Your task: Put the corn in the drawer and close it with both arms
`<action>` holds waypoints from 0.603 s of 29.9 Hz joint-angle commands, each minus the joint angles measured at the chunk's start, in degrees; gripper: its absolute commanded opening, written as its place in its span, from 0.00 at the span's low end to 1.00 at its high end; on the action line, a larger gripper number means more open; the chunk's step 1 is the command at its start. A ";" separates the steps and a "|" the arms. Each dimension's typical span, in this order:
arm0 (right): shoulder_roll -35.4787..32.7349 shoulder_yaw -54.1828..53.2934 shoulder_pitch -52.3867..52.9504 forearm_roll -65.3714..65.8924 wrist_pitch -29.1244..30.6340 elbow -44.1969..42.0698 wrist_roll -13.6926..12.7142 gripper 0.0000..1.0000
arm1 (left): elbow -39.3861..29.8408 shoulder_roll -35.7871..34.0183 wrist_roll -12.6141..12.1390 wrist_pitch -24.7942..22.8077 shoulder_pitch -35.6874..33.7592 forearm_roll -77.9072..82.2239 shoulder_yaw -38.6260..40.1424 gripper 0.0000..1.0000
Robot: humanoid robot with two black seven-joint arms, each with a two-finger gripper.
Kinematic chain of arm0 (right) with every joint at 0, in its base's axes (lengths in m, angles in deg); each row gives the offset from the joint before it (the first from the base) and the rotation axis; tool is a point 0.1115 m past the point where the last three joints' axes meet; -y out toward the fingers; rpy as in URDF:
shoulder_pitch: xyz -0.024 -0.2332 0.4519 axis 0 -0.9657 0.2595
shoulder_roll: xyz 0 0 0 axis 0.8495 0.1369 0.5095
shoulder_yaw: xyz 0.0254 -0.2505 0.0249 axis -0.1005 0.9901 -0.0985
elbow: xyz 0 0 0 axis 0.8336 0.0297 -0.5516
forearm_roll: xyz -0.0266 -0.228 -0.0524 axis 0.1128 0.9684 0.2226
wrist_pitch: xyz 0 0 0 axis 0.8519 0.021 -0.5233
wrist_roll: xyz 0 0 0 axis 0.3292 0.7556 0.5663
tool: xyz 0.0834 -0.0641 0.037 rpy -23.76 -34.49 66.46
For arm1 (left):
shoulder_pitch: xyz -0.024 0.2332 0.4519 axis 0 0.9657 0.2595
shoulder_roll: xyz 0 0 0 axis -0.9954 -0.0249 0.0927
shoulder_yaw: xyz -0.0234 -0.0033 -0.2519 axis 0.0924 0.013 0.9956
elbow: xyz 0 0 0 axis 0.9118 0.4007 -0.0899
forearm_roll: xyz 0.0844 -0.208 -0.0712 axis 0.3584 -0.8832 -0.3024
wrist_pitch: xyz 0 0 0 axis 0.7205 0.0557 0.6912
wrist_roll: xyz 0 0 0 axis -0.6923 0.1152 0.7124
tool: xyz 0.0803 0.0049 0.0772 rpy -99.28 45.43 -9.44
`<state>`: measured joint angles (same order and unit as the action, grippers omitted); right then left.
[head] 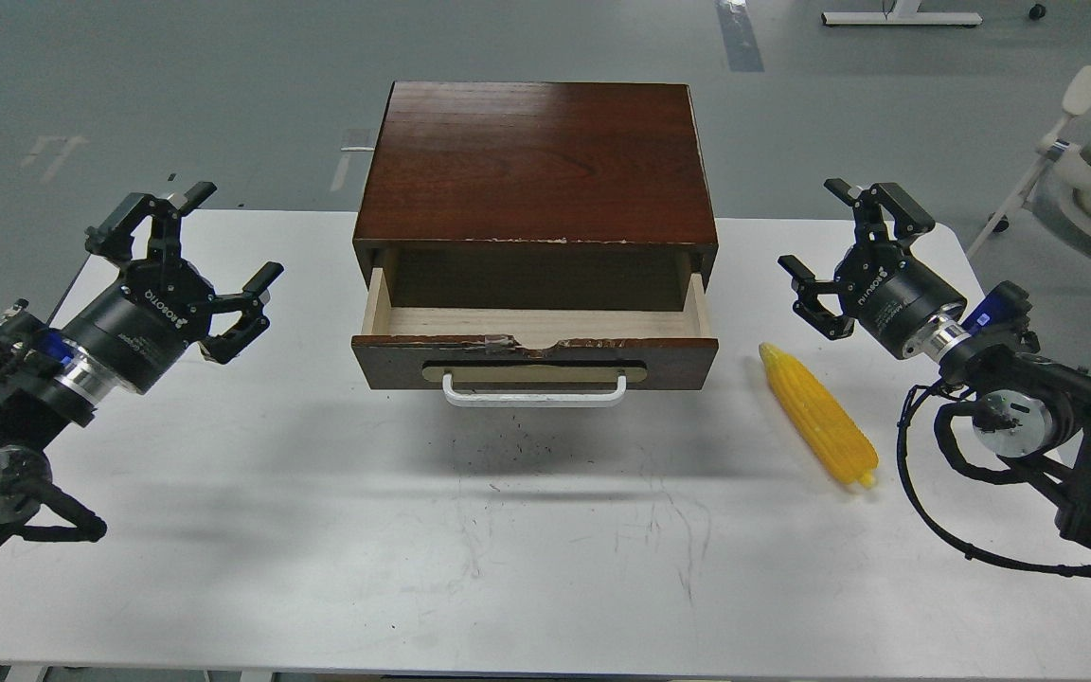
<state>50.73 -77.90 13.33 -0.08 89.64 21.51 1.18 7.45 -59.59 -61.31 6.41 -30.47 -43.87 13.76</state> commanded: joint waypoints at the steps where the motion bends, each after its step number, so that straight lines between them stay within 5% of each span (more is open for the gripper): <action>1: -0.01 0.00 0.00 0.05 -0.05 0.08 -0.01 0.99 | -0.12 0.02 0.00 0.01 0.00 0.07 0.00 0.99; 13: -1.40 0.96 1.14 3.21 0.57 1.13 -0.01 1.00 | 0.32 0.02 0.00 0.01 -0.08 0.24 0.00 0.99; 18: -7.99 1.66 6.23 20.51 0.57 6.23 -0.01 1.00 | 0.32 -0.77 0.00 0.01 -0.35 0.24 0.00 0.99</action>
<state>45.90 -76.66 16.86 11.09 90.20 25.04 1.18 7.78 -59.95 -61.31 6.41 -30.57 -43.67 13.79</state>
